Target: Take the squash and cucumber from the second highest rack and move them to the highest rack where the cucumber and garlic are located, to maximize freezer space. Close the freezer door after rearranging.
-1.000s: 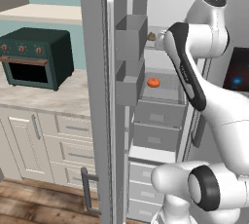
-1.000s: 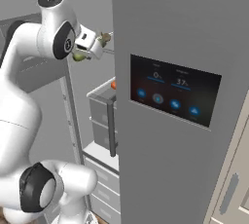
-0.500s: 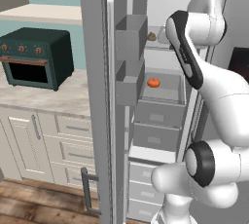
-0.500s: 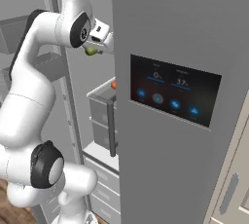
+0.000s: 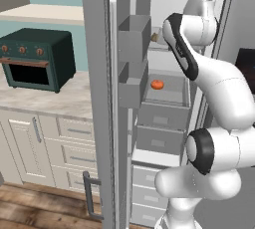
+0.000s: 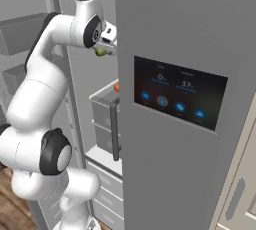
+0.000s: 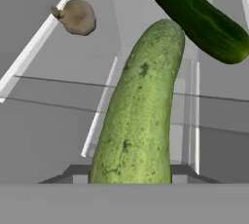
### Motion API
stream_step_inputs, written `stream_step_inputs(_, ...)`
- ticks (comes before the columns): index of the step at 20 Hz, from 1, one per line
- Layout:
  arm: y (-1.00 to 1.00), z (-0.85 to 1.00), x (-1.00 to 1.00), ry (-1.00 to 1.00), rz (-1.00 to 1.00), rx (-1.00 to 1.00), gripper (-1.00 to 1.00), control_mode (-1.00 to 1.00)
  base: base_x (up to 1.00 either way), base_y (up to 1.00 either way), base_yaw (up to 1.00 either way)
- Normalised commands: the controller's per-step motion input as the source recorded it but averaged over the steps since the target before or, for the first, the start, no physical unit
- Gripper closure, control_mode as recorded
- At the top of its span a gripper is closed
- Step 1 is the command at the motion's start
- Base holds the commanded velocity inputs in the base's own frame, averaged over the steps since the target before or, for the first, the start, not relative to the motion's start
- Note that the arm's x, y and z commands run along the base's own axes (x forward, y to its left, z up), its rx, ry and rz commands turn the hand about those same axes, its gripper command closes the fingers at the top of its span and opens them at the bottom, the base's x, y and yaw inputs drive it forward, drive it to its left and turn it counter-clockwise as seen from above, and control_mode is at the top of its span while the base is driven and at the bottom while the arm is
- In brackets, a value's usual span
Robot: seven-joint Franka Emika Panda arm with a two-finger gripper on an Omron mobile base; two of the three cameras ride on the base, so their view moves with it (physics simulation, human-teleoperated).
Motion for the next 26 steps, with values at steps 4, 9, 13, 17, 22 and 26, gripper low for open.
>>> stream_step_inputs(4, -0.12, -0.07, 0.64, 0.09, 0.0, 0.0, 1.0, -1.0, 0.0, 0.0, 0.0)
stream_step_inputs(9, -0.14, -0.03, 0.63, 0.06, 0.0, 0.0, 1.0, -1.0, 0.0, 0.0, 0.0)
stream_step_inputs(13, -0.1, -0.02, 0.64, 0.01, 0.0, 0.0, 1.0, -1.0, 0.0, 0.0, 0.0)
stream_step_inputs(17, -0.12, -0.17, 0.5, 0.0, 0.0, 0.0, 1.0, -1.0, 0.0, 0.0, 0.0)
stream_step_inputs(22, -0.13, -0.35, 0.22, 0.0, 0.0, 0.0, 1.0, -1.0, 0.0, 0.0, 0.0)
stream_step_inputs(26, -0.12, -0.31, 0.24, 0.0, 0.0, 0.0, 1.0, -1.0, 0.0, 0.0, 0.0)
